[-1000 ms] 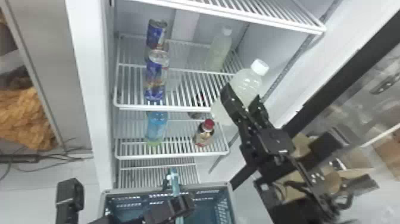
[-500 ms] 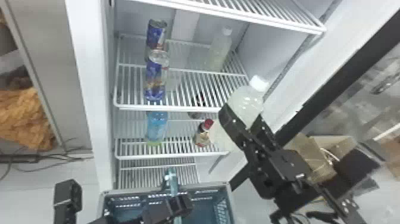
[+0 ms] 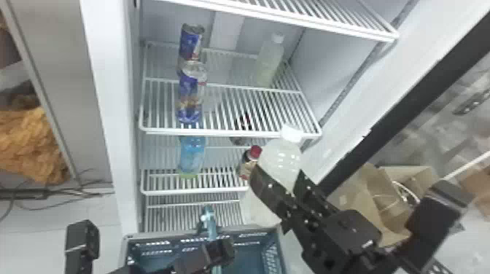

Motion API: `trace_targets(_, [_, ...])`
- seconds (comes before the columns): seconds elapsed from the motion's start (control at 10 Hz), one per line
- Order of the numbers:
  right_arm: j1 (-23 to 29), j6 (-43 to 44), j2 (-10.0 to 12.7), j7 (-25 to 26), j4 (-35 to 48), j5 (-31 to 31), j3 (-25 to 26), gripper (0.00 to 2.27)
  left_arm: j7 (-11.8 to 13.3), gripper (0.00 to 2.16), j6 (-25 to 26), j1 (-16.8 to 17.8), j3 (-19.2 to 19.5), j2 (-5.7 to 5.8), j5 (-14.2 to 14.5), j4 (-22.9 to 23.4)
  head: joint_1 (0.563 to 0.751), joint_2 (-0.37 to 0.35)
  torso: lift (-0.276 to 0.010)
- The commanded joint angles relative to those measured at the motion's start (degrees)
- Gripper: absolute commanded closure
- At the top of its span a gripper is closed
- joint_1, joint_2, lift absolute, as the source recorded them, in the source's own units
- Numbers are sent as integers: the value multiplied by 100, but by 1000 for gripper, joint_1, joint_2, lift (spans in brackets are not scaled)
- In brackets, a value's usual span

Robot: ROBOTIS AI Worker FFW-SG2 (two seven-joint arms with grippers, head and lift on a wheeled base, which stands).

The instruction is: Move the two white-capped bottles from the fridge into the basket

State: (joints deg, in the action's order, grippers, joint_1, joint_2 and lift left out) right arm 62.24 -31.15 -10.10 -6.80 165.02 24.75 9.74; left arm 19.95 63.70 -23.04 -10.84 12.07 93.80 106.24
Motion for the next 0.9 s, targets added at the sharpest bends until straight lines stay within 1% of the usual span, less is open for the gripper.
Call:
trace_targets(0.0, [132,-372,-71,-41,295,-7,134,829,1,1185,0,-16,10,5,0,0,695,-350,0])
trace_targets(0.4, [512,-1258,-97,-102,335,-224,580,831,1,1185,14,-44,56,5,-34,0,695,-350,0])
trace_targets(0.6, [568,-1680,-106,-208,335,-201,648,831,1,1185,28,-44,56,5,-57,0,695,-350,0])
trace_targets(0.8, [596,-2369,-150,-331,335,-110,751,831,1,1185,42,-44,56,5,-68,-28,695,-350,0])
